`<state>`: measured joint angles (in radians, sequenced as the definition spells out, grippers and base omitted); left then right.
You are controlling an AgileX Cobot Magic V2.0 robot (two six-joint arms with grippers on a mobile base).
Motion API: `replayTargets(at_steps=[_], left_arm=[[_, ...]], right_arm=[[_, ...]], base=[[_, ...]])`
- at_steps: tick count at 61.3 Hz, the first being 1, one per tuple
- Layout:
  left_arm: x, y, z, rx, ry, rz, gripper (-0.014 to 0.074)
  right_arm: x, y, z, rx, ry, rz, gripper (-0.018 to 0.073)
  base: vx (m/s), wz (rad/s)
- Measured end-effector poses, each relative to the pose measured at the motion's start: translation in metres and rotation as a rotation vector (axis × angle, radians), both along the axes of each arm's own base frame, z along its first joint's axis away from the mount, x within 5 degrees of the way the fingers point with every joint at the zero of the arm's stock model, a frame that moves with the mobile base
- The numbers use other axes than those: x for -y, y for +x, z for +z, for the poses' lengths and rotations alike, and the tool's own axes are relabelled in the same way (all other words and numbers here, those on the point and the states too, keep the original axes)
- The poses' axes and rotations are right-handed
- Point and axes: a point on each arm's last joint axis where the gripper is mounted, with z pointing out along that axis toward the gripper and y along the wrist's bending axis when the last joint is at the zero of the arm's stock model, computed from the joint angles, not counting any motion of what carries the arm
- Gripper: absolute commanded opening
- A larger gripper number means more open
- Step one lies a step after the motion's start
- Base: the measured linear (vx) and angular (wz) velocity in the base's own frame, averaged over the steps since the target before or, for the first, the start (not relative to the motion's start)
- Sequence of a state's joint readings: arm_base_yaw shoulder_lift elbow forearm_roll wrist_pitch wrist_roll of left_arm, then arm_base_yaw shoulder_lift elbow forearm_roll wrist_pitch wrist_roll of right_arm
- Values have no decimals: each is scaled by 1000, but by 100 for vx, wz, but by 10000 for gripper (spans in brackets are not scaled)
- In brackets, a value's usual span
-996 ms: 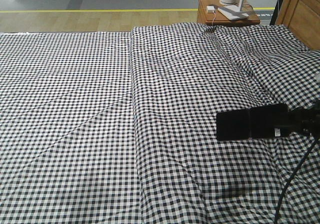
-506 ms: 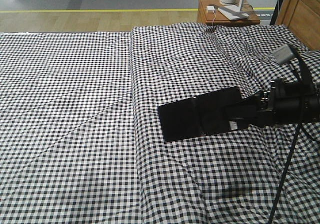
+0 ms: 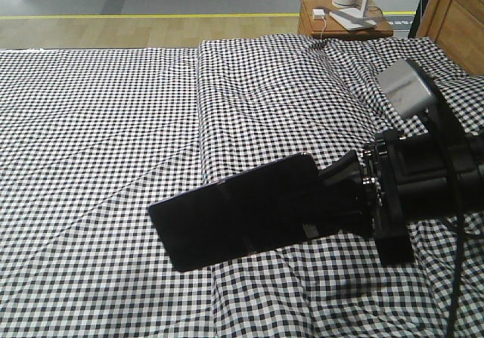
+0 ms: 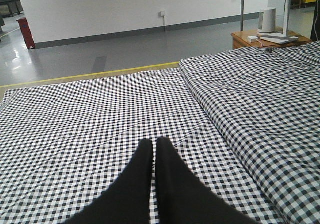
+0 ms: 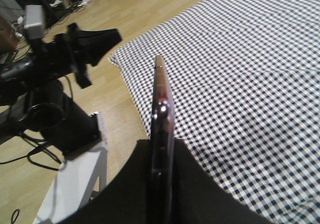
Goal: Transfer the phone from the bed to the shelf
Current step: 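Lift the phone with the right gripper up off the bed, then drive the base away from the bed holding the phone in the right gripper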
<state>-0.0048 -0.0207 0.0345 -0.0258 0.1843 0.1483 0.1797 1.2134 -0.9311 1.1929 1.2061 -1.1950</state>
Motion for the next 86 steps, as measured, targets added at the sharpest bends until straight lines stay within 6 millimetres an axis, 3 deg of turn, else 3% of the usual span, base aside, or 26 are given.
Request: replayTargets(at_steps=[19, 86], left_arm=[[0, 0, 0, 0, 0, 0, 1], [0, 0, 0, 0, 0, 0, 1]], right_arm=[[-2, -22, 16, 74, 16, 35, -3], [-2, -23, 17, 77, 14, 35, -3]], base=[[0, 0], [-1, 4]])
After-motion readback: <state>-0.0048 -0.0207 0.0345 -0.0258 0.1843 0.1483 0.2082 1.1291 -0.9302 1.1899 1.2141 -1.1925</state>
